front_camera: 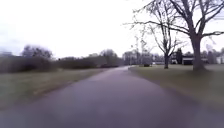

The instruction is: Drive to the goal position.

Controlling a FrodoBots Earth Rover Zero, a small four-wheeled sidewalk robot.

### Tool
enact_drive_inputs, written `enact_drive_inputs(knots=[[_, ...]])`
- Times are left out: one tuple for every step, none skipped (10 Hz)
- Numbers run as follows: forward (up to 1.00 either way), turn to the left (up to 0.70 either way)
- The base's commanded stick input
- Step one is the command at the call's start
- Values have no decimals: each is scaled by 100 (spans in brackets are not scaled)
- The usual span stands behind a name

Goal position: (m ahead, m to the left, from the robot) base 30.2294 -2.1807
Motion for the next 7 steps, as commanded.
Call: enact_drive_inputs(knots=[[100,0],[100,0],[100,0],[100,0],[100,0],[100,0],[100,0]])
